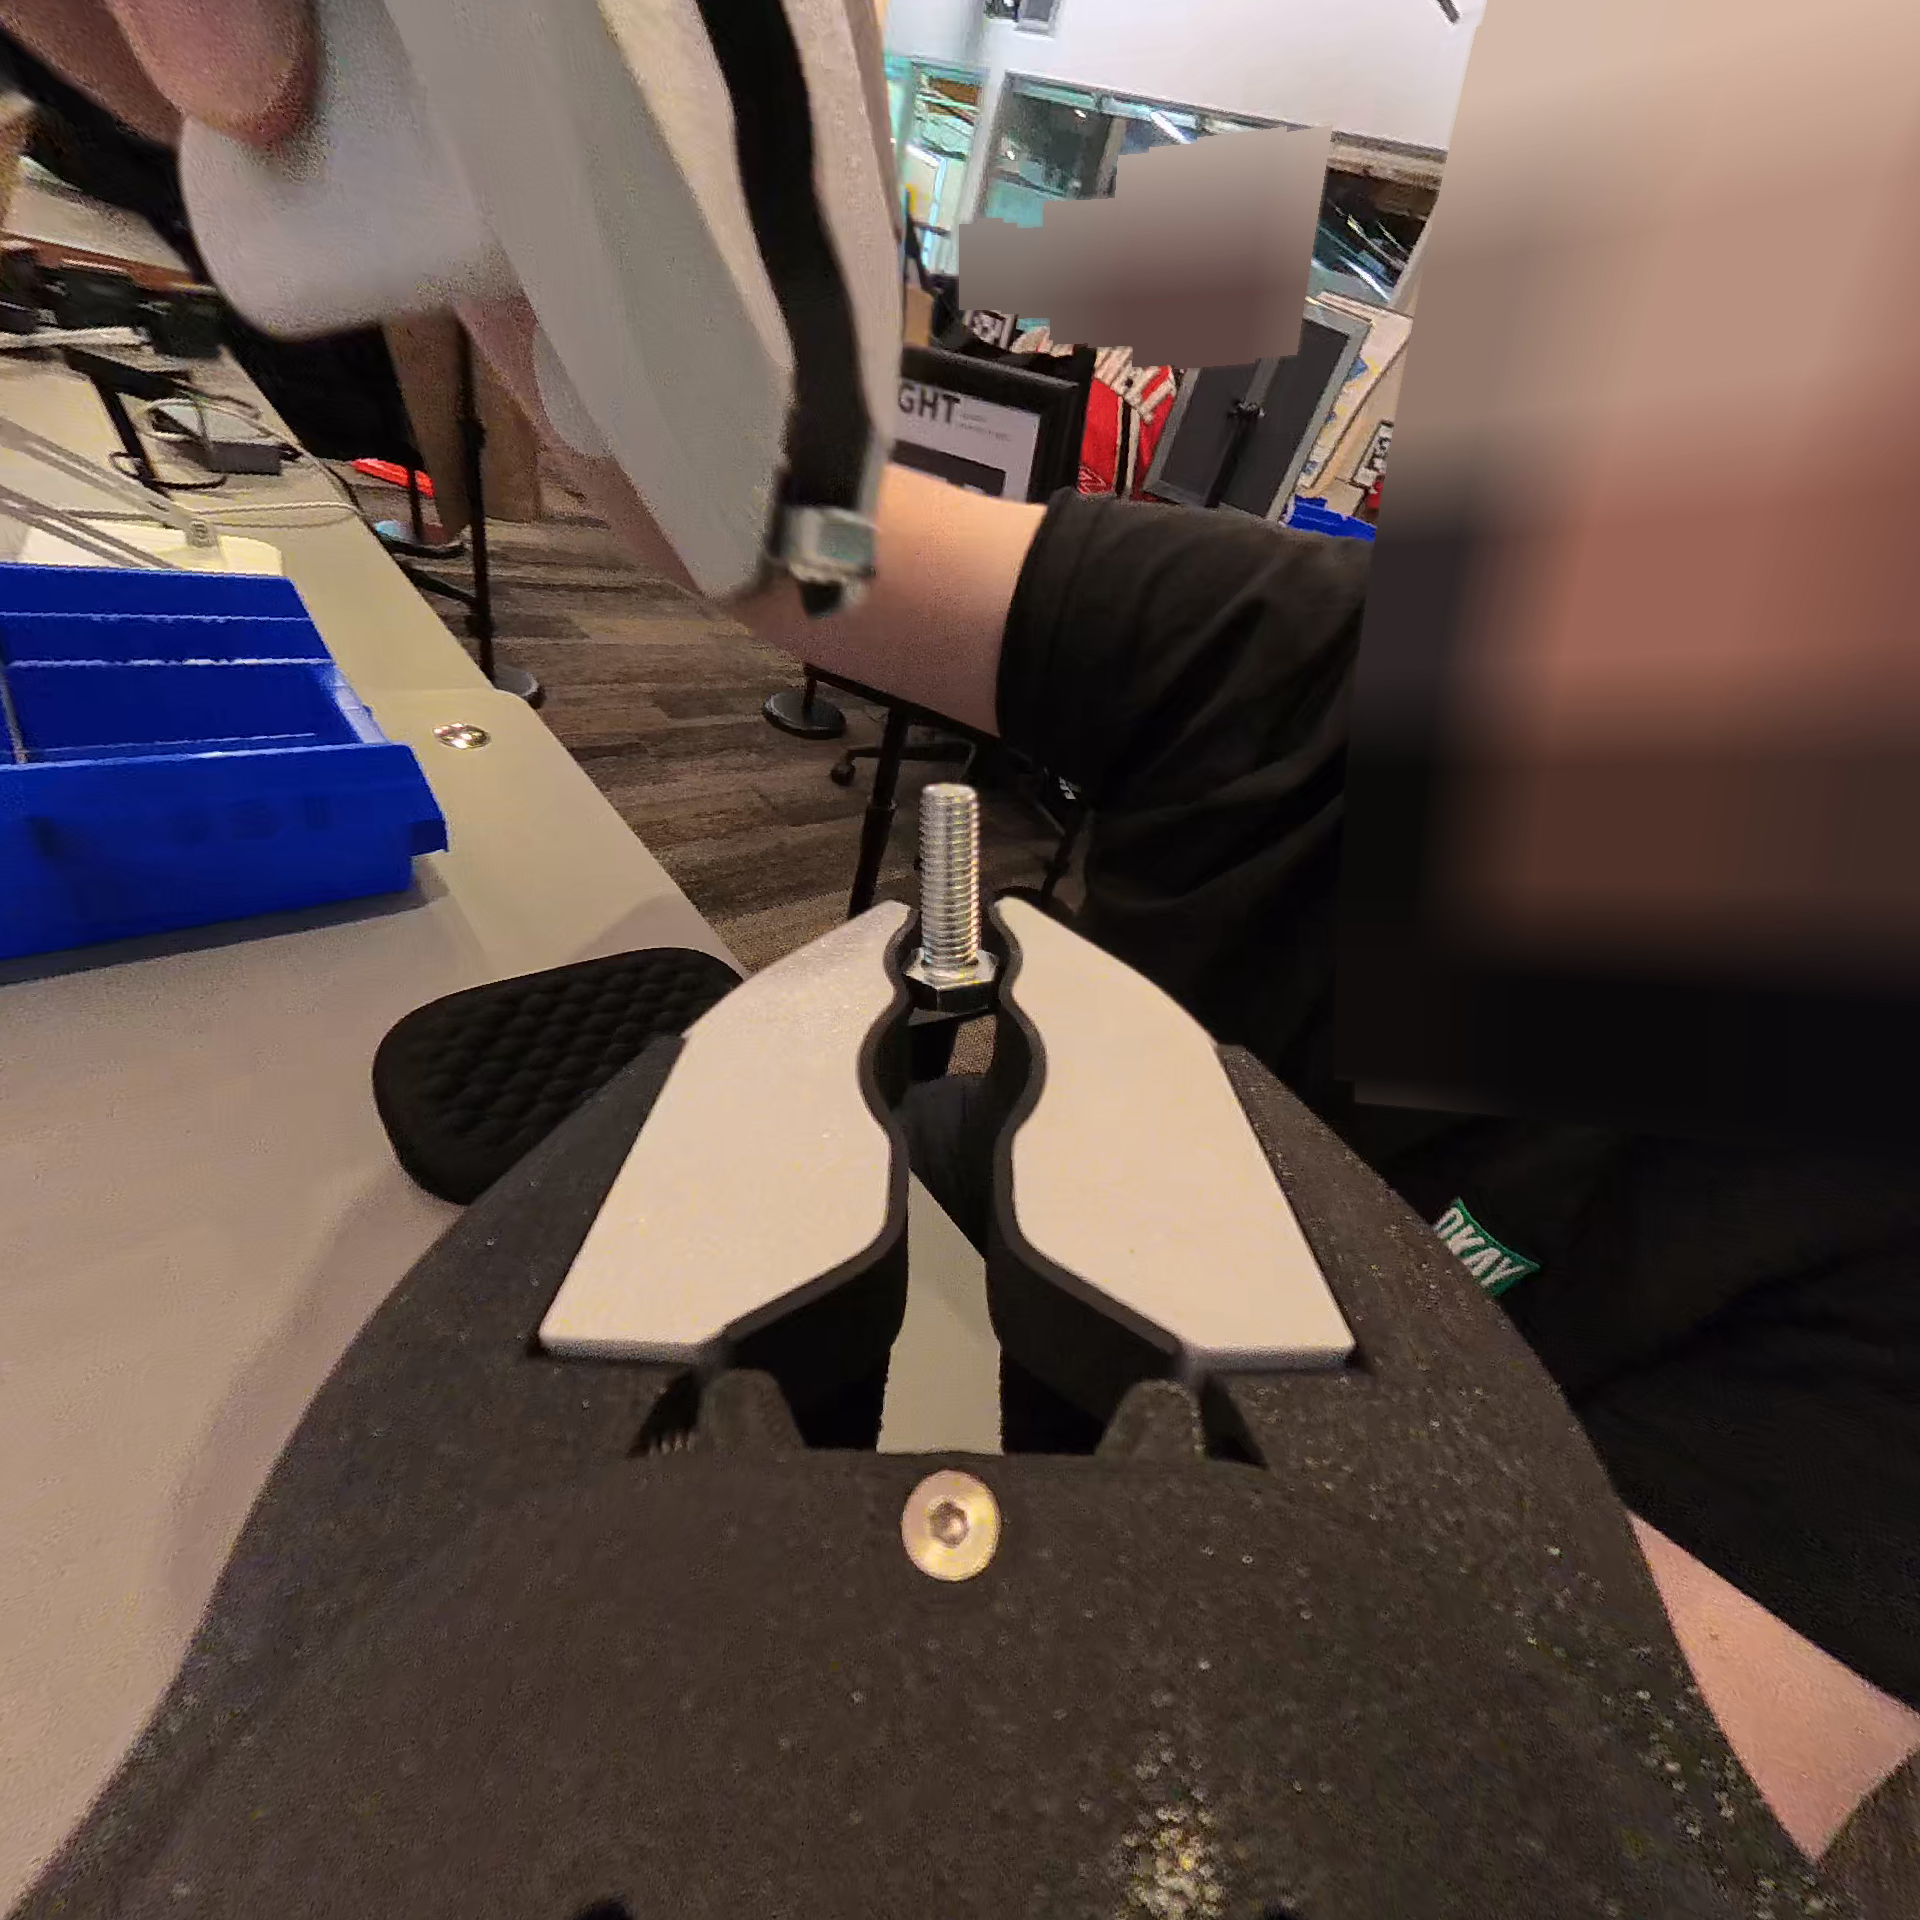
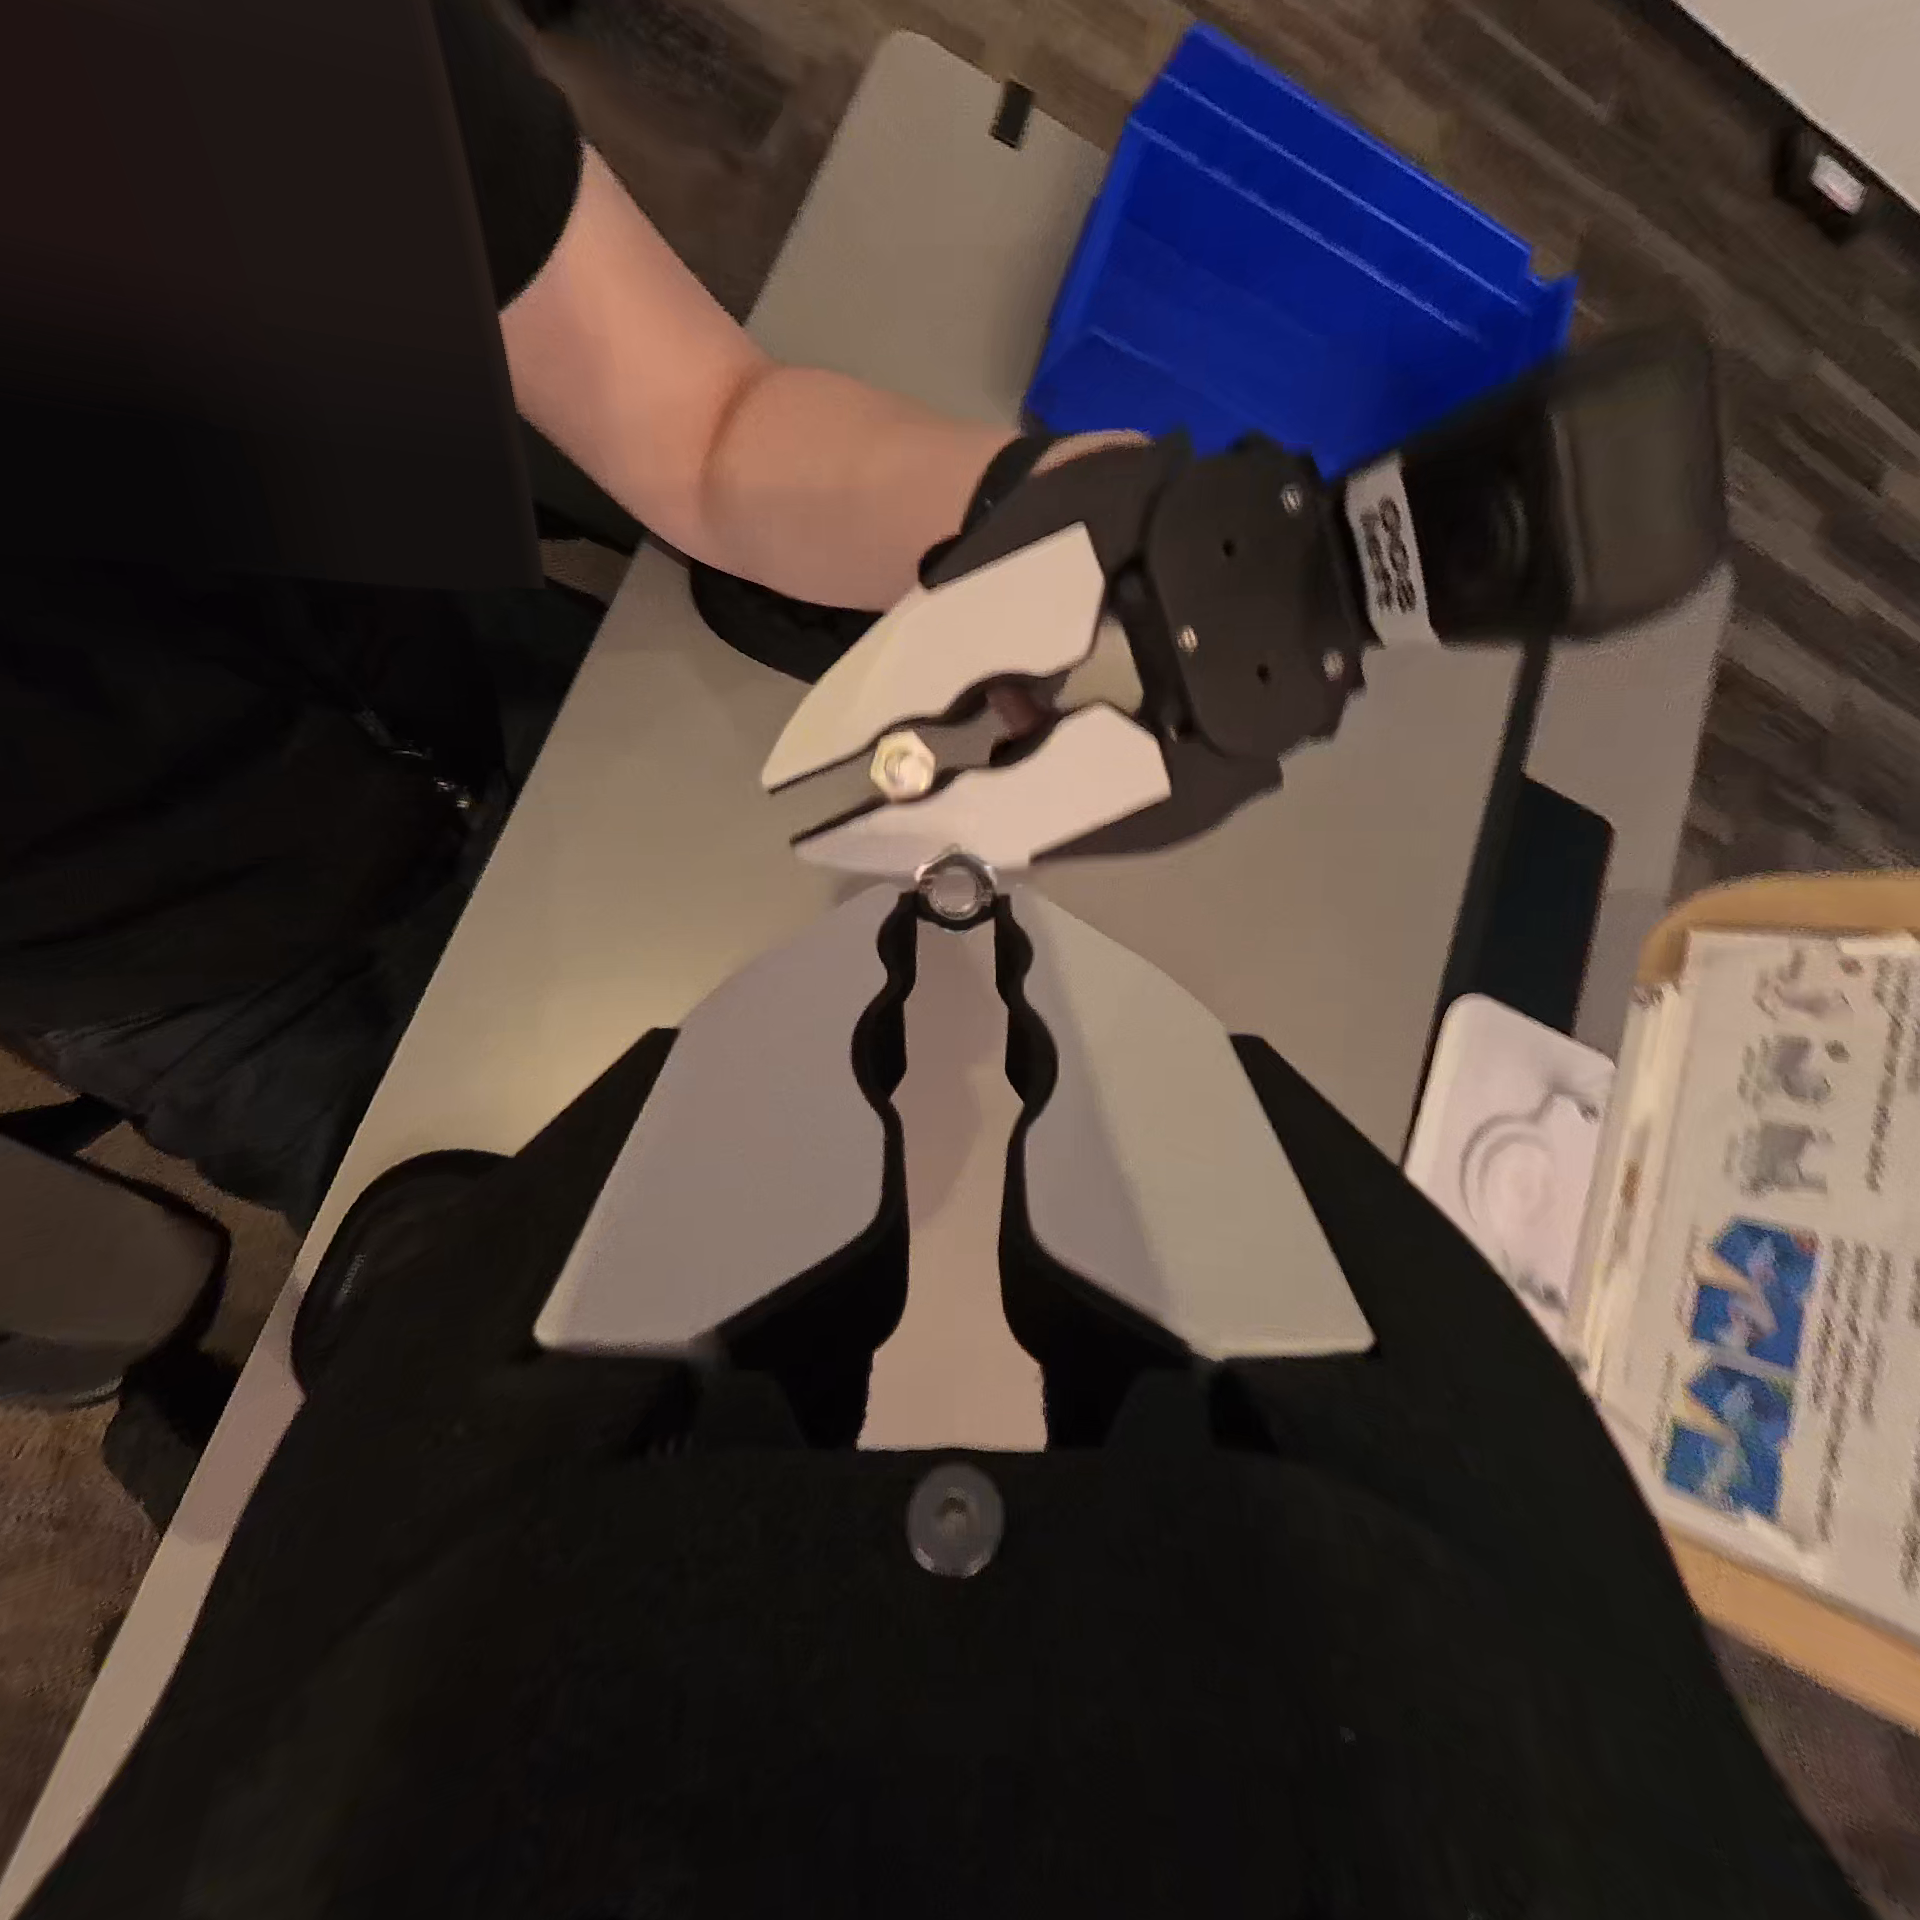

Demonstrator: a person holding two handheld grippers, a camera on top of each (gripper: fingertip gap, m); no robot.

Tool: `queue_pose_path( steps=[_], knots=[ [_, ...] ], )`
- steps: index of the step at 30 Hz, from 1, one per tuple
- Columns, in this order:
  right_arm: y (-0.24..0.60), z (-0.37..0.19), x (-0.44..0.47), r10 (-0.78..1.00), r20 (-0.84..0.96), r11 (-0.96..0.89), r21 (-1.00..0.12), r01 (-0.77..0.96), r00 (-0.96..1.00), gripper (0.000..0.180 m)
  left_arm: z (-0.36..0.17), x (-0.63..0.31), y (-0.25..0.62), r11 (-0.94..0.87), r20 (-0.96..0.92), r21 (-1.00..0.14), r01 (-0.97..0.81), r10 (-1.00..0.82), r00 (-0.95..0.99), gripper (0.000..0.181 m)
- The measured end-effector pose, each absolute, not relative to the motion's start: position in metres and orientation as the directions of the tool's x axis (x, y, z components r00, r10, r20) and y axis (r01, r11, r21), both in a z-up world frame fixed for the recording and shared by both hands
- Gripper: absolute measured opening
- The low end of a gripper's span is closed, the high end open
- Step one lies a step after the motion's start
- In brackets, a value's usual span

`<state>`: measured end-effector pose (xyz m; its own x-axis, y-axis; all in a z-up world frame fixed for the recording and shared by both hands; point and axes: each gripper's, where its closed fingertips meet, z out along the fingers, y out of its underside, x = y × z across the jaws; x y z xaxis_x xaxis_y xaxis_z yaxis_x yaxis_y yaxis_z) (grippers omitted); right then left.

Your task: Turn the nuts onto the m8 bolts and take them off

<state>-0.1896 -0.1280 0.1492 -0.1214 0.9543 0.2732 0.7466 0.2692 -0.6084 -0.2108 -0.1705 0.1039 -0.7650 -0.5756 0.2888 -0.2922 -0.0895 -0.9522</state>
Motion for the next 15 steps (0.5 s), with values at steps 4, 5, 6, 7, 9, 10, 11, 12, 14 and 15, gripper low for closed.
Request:
queue_pose_path(
  steps=[4,5,6,7,9,10,11,12,14,15],
  knots=[
    [-0.115,0.152,-0.122,0.929,0.338,0.107,-0.63,0.769,0.148,0.014,0.106,-0.212,-0.158,-0.098,0.275,-0.955,-0.279,-0.643,-0.715,0.011],
    [-0.111,0.15,-0.094,0.909,0.335,0.025,-0.641,0.767,0.25,0.014,0.109,-0.214,-0.156,-0.1,0.268,-0.957,-0.271,-0.654,-0.707,0.011],
    [-0.107,0.145,-0.06,0.87,0.332,-0.076,-0.641,0.764,0.365,0.014,0.11,-0.215,-0.154,-0.098,0.258,-0.96,-0.261,-0.668,-0.698,0.011],
    [-0.105,0.135,-0.023,0.822,0.317,-0.186,-0.635,0.75,0.472,0.014,0.112,-0.217,-0.152,-0.092,0.246,-0.963,-0.253,-0.681,-0.69,0.011],
    [-0.112,0.106,0.051,0.701,0.25,-0.413,-0.621,0.666,0.668,0.014,0.114,-0.219,-0.149,-0.08,0.224,-0.968,-0.237,-0.704,-0.674,0.011],
    [-0.117,0.086,0.091,0.612,0.226,-0.532,-0.591,0.606,0.758,0.014,0.115,-0.22,-0.148,-0.075,0.213,-0.97,-0.23,-0.715,-0.666,0.011],
    [-0.126,0.062,0.129,0.526,0.208,-0.634,-0.551,0.543,0.825,0.014,0.116,-0.221,-0.148,-0.072,0.207,-0.972,-0.225,-0.721,-0.662,0.011],
    [-0.136,0.036,0.165,0.438,0.199,-0.725,-0.498,0.476,0.877,0.014,0.117,-0.222,-0.148,-0.071,0.203,-0.973,-0.221,-0.723,-0.661,0.011],
    [-0.161,-0.017,0.222,0.286,0.182,-0.864,-0.376,0.335,0.941,0.014,0.119,-0.223,-0.148,-0.068,0.196,-0.974,-0.216,-0.73,-0.655,0.011],
    [-0.172,-0.04,0.242,0.223,0.17,-0.906,-0.326,0.269,0.96,0.014,0.119,-0.223,-0.148,-0.068,0.194,-0.975,-0.214,-0.732,-0.653,0.011]
  ],
)
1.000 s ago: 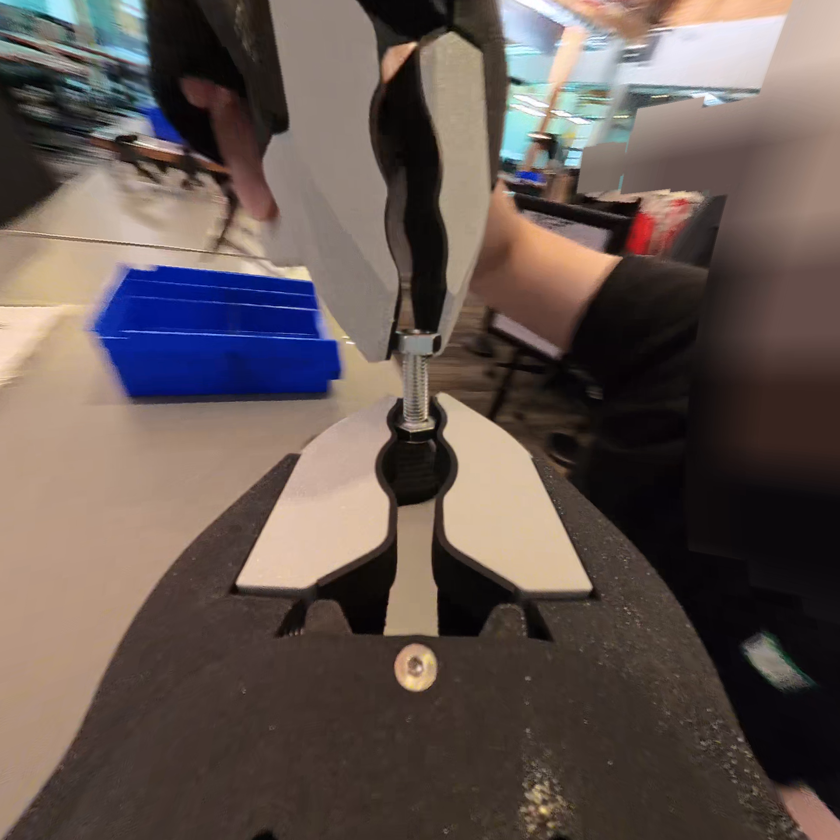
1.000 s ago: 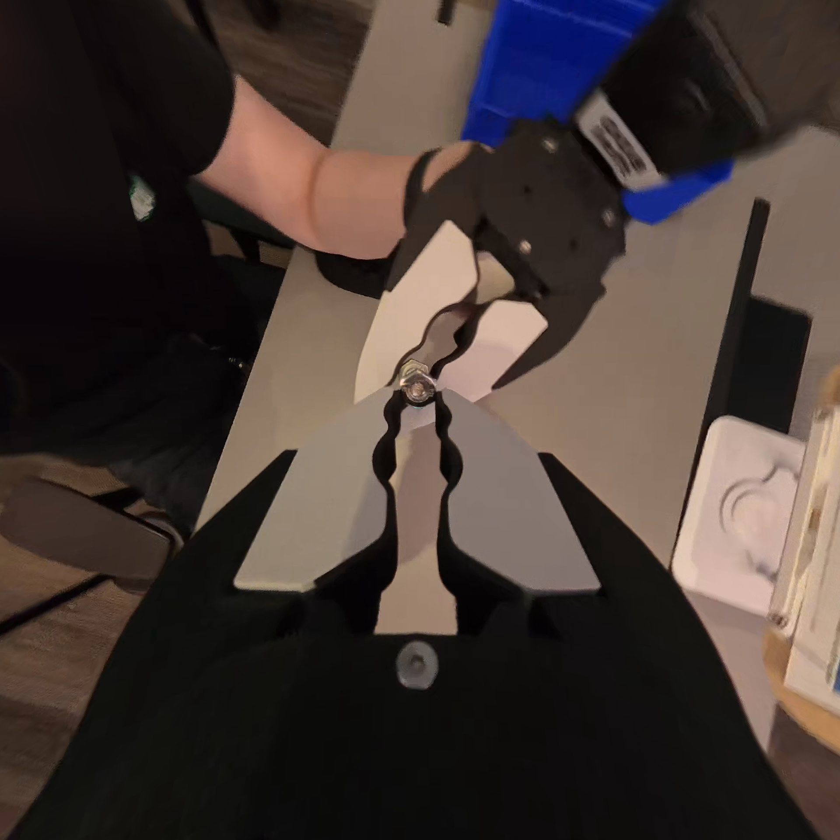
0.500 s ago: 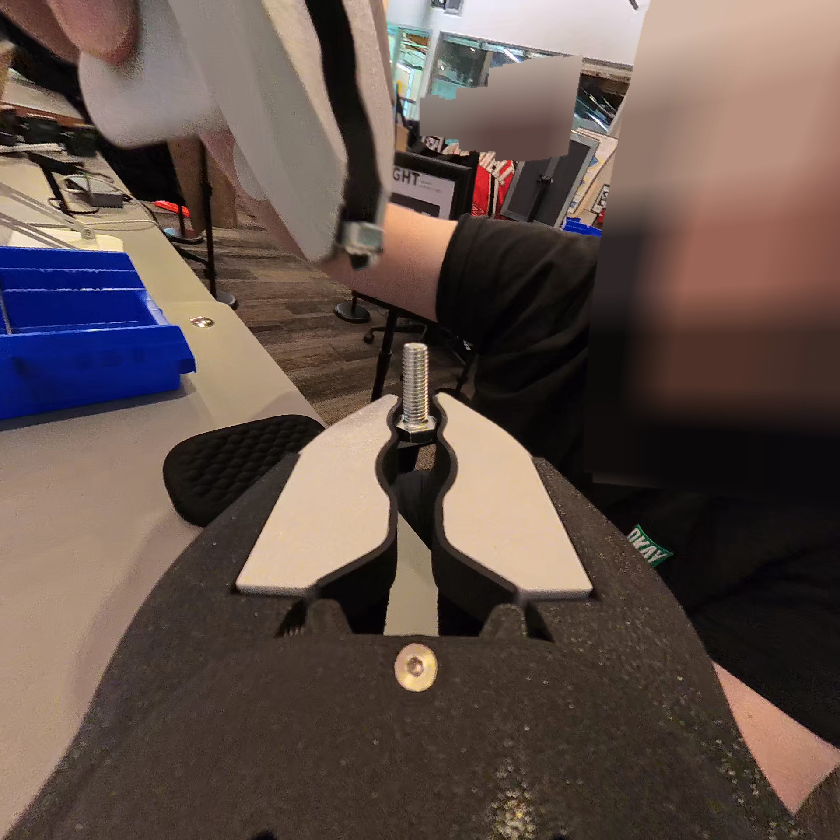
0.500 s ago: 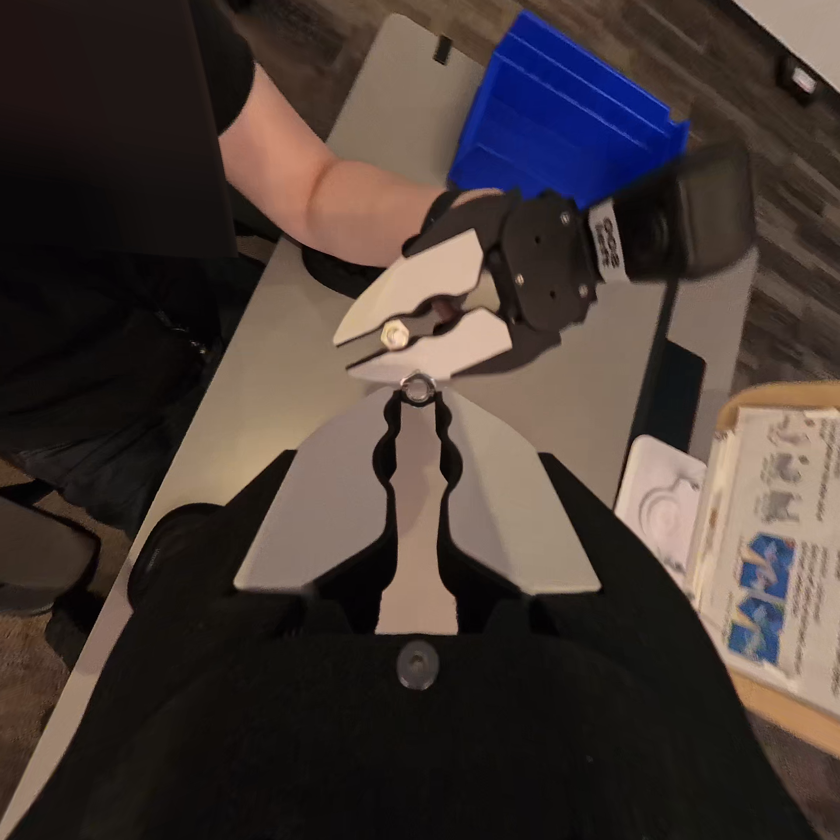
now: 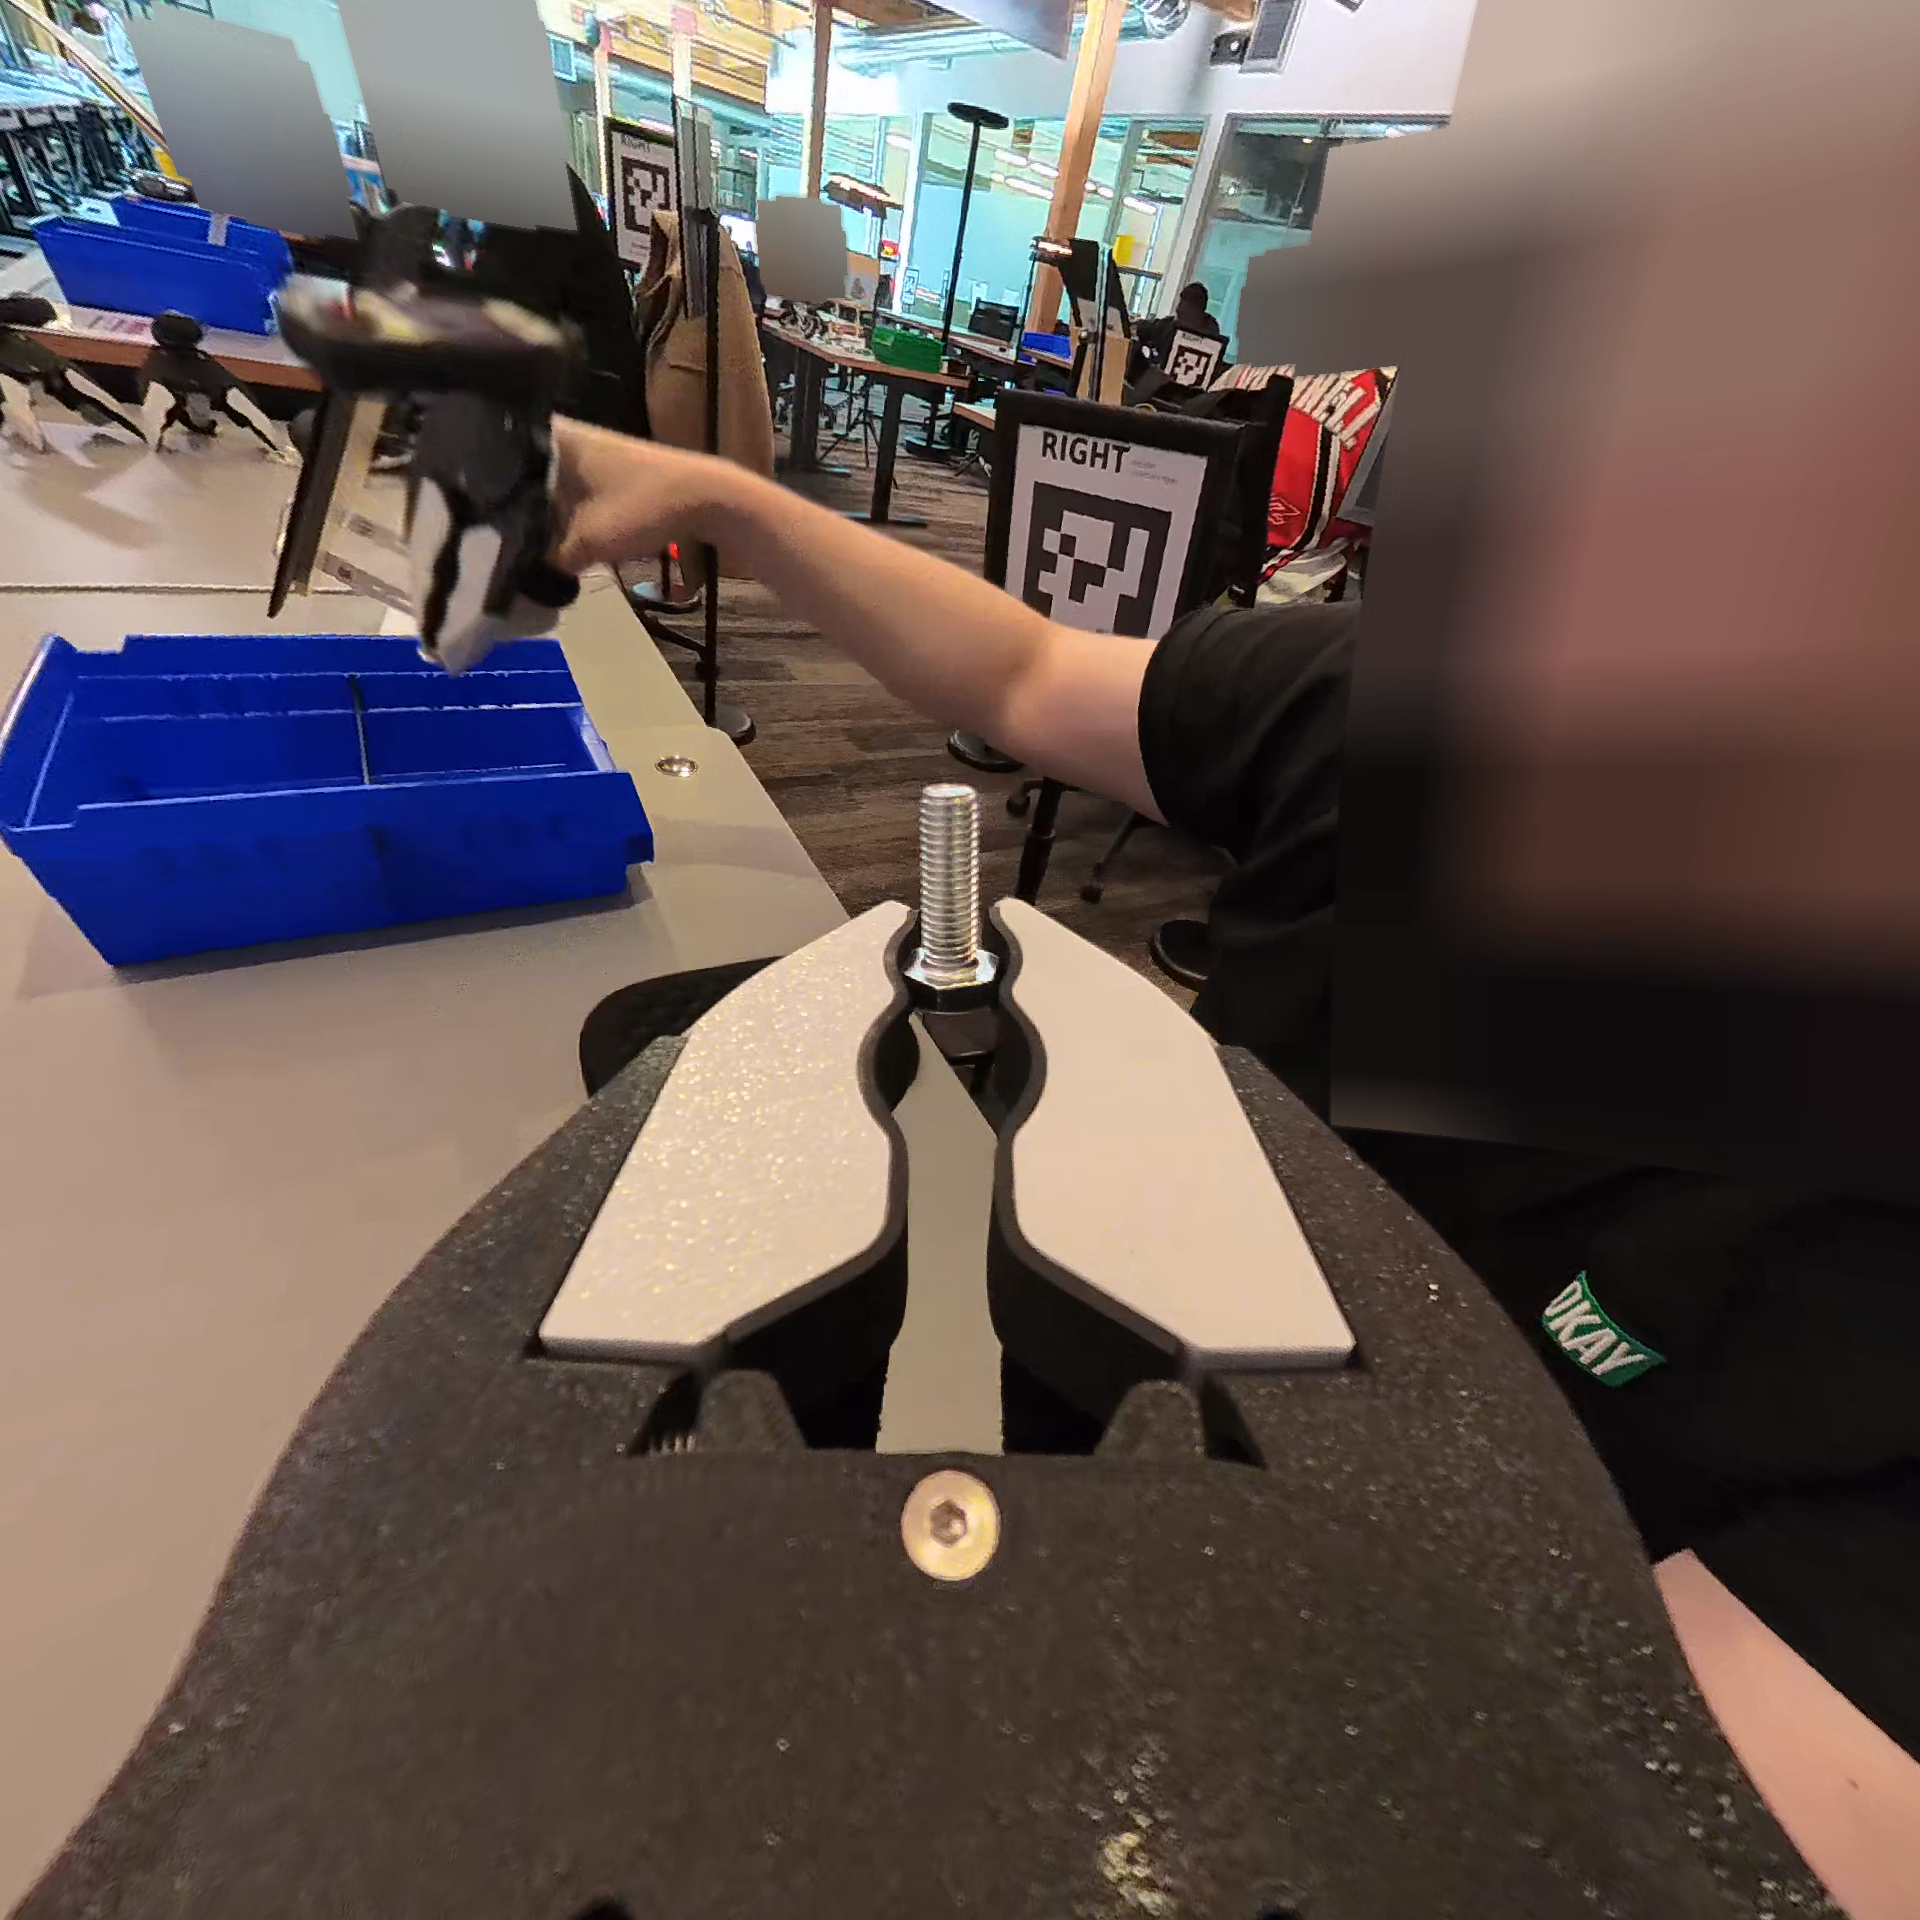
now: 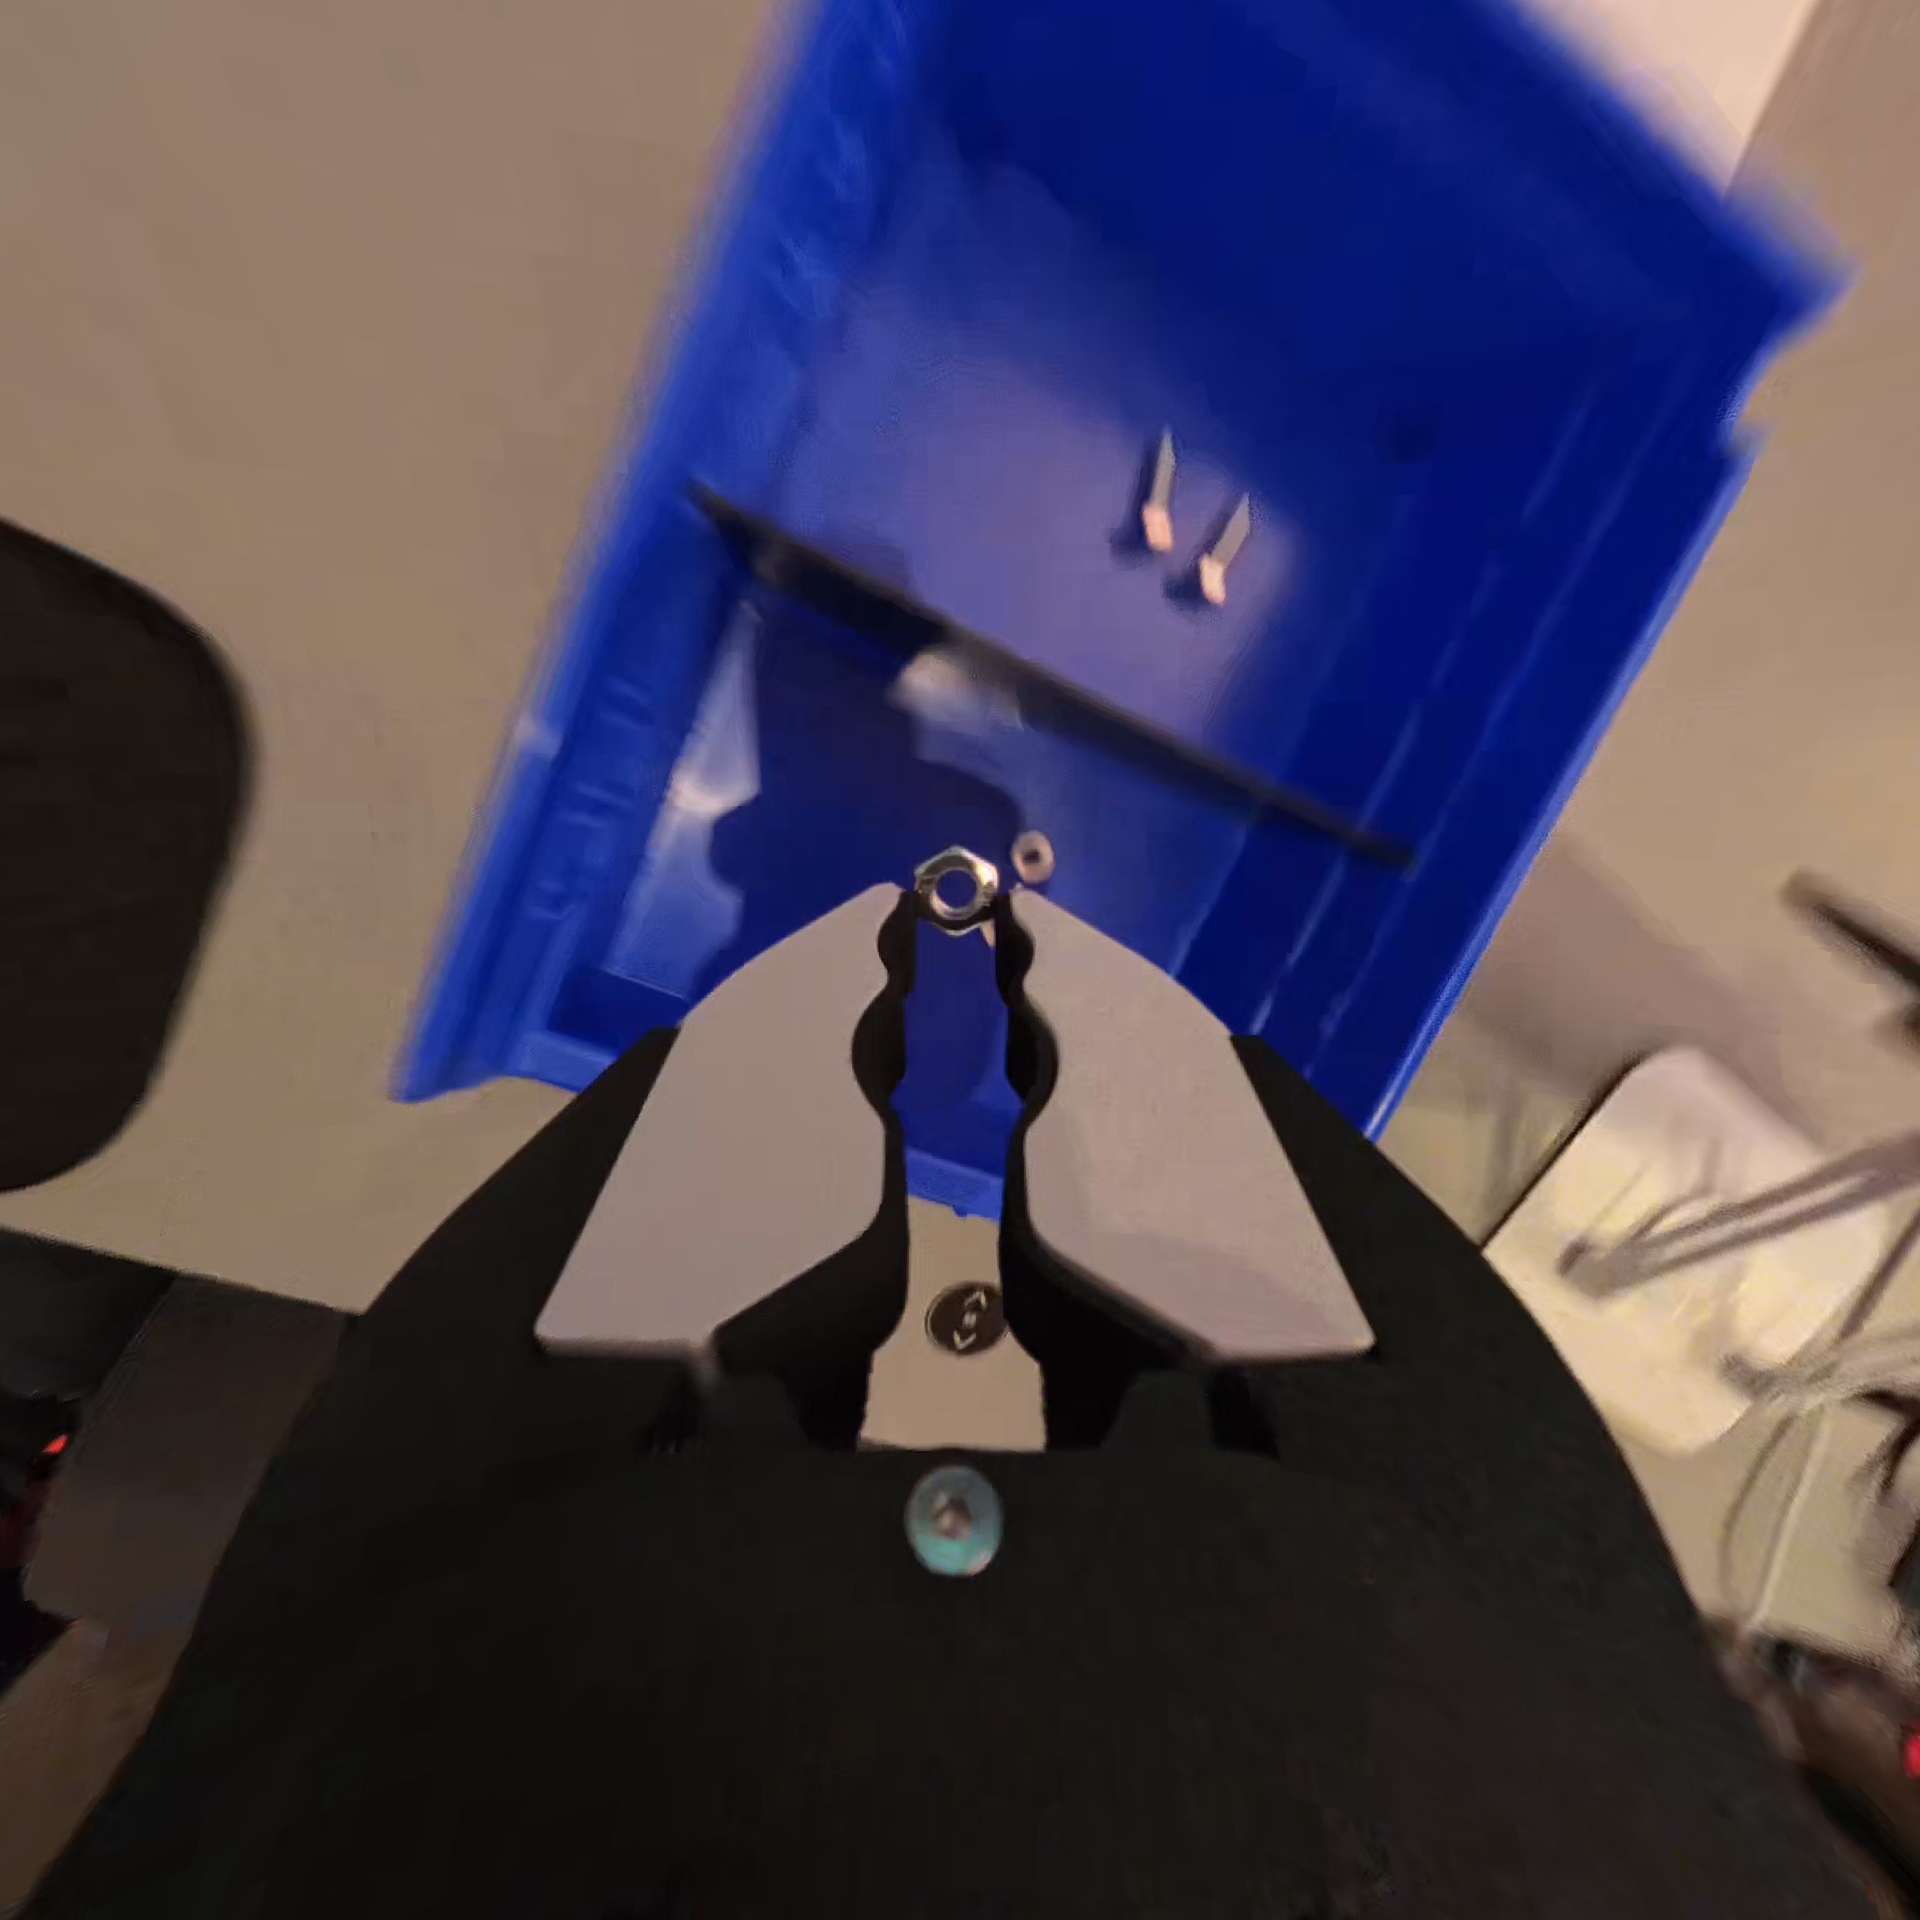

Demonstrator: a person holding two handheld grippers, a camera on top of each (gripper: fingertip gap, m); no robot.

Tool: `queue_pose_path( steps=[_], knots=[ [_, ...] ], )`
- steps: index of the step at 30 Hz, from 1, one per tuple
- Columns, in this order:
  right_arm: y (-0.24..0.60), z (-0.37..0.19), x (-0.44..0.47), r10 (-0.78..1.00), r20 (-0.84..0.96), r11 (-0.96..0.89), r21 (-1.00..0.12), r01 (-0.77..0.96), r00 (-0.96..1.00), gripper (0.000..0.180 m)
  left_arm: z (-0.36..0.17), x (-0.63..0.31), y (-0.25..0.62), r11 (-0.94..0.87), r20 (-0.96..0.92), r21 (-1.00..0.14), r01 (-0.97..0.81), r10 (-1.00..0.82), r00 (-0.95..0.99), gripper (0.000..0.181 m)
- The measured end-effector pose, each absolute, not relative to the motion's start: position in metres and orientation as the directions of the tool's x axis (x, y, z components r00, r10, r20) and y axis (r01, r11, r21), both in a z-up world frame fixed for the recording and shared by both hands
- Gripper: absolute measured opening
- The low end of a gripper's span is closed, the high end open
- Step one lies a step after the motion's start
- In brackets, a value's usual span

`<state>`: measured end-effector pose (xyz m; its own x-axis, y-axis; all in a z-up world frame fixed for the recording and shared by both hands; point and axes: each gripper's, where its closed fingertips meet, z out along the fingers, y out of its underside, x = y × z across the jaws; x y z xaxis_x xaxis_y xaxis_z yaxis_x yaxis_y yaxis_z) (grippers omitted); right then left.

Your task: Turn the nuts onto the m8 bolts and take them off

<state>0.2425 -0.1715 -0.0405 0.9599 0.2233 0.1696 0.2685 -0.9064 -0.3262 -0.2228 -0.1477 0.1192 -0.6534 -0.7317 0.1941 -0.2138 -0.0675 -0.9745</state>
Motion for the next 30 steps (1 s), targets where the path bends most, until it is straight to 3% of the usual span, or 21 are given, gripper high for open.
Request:
queue_pose_path(
  steps=[7,14,30],
  knots=[
    [-0.201,-0.132,0.309,-0.025,0.237,-0.989,-0.148,0.011,0.971,0.014,0.118,-0.219,-0.149,-0.071,0.203,-0.972,-0.225,-0.74,-0.642,0.011],
    [-0.19,-0.144,0.314,-0.143,0.141,-0.971,-0.21,-0.111,0.98,0.015,0.113,-0.216,-0.151,-0.065,0.213,-0.967,-0.247,-0.74,-0.638,0.011],
    [-0.188,-0.163,0.307,-0.188,0.022,-0.97,-0.16,-0.183,0.982,0.015,0.115,-0.223,-0.156,-0.038,0.188,-0.97,-0.24,-0.74,-0.645,0.011]
  ],
)
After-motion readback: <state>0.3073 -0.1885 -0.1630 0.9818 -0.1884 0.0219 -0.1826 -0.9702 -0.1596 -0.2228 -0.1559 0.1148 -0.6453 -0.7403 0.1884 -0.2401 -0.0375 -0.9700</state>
